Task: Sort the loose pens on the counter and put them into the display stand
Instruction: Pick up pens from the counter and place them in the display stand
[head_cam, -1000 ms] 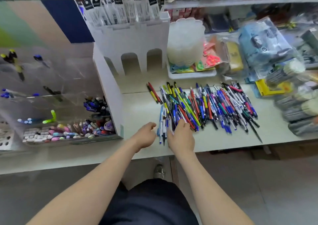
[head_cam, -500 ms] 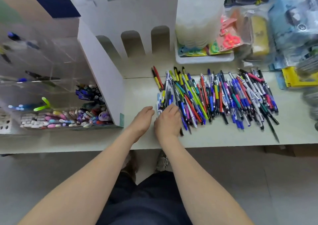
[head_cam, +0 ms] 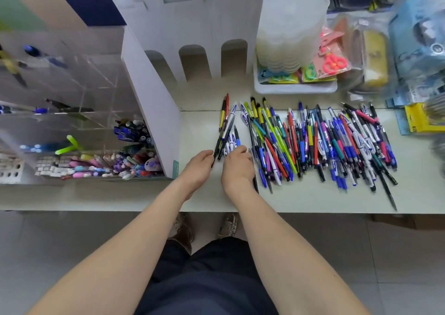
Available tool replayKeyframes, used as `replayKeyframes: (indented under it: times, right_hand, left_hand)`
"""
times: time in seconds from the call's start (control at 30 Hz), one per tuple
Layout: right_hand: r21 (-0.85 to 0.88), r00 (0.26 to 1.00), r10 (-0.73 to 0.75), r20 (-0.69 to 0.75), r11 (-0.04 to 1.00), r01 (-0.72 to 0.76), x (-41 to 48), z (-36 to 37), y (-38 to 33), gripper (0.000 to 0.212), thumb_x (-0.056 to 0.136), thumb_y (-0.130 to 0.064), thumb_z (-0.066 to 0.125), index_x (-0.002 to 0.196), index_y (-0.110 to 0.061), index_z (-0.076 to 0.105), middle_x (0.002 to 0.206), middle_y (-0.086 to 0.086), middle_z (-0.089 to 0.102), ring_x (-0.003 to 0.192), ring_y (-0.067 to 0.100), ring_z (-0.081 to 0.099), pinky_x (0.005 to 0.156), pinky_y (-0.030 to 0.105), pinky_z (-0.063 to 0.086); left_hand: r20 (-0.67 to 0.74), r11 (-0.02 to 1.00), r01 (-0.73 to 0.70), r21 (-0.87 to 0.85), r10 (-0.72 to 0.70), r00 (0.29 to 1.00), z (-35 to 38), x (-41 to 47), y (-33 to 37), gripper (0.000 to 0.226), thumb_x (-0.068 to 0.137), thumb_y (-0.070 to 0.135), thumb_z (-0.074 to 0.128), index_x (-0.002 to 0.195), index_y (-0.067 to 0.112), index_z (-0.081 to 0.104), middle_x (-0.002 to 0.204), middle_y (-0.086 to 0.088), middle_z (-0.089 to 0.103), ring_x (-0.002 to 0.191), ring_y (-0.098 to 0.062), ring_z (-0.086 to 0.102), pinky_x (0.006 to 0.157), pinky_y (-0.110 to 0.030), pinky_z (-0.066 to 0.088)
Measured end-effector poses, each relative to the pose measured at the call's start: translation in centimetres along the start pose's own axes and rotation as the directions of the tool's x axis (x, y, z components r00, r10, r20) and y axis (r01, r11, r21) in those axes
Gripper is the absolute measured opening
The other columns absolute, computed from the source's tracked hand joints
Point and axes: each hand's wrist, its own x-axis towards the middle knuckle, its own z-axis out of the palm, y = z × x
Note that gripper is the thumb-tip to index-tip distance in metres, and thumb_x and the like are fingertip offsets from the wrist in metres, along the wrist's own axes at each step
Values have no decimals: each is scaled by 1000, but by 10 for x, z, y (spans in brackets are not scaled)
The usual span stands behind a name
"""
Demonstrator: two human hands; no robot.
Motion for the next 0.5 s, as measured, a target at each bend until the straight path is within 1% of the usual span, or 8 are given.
replayKeyframes:
  times: [0.07, 0.13, 0.2, 0.3, 0.33, 0.4, 0.47, 0.5]
  right_hand:
    - [2, 999, 10, 32, 1000, -10, 0, -4, 7, 61, 102, -15, 63, 145, 9, 27, 123, 23, 66, 102, 30, 72, 59, 35, 47]
    - [17, 998, 3, 62, 1000, -4, -2, -12, 14, 67, 98, -15, 68, 146, 6, 27, 117, 18, 70, 97, 28, 74, 58, 32, 46]
    - [54, 996, -7, 91, 999, 2, -5, -23, 22, 66, 96, -16, 69, 146, 3, 31, 114, 14, 71, 98, 28, 74, 60, 32, 46]
    - [175, 986, 9, 167, 984, -38, -7, -45, 36, 52, 96, -23, 67, 136, -2, 43, 115, 12, 68, 100, 32, 72, 66, 34, 46]
    - [223, 980, 6, 197, 974, -51, -8, -51, 42, 44, 95, -26, 67, 129, -4, 49, 109, 10, 67, 94, 31, 70, 66, 34, 46]
    - [321, 973, -14, 231, 945, -62, -6, -61, 56, 21, 92, -26, 64, 103, -10, 57, 87, 5, 61, 71, 24, 59, 59, 30, 42]
    - [432, 972, -35, 233, 899, -71, -8, -69, 68, 20, 93, -27, 62, 85, -13, 49, 76, 2, 52, 61, 20, 50, 53, 28, 36]
    - [484, 973, -54, 225, 873, -63, -9, -74, 73, 23, 94, -28, 61, 84, -14, 46, 76, 2, 50, 61, 19, 53, 52, 28, 36]
  left_hand:
    - [11, 1000, -16, 11, 16, 1000, -1, 0, 2, 45, 111, 23, 40, 155, 22, 50, 140, 1, 60, 116, -17, 58, 100, -29, 40]
    - [35, 1000, -20, 22, 19, 999, -1, 1, 3, 45, 110, 20, 41, 154, 20, 51, 140, 3, 59, 107, -13, 57, 97, -27, 38]
    - [47, 998, -27, 54, 24, 999, -1, 3, 4, 46, 109, 17, 43, 155, 17, 50, 143, 3, 55, 113, -13, 52, 98, -23, 34]
    - [52, 992, -28, 123, 22, 998, -1, 5, 5, 48, 107, 18, 45, 154, 17, 52, 151, -2, 51, 122, -15, 50, 98, -25, 35]
    - [52, 988, -24, 150, 16, 999, -1, 6, 5, 46, 106, 21, 46, 151, 19, 55, 152, -4, 50, 124, -18, 53, 99, -27, 38]
    - [45, 984, -17, 176, 10, 999, 0, 6, 4, 39, 104, 23, 46, 140, 21, 61, 144, -7, 54, 123, -23, 57, 96, -31, 44]
    - [1, 985, -41, 169, 41, 999, 3, 4, 9, 27, 105, 24, 48, 124, 18, 66, 127, -4, 63, 113, -23, 61, 86, -33, 46]
    - [-20, 986, -62, 154, 66, 998, 5, 3, 13, 23, 105, 27, 50, 116, 15, 67, 116, -3, 66, 106, -23, 61, 82, -33, 47]
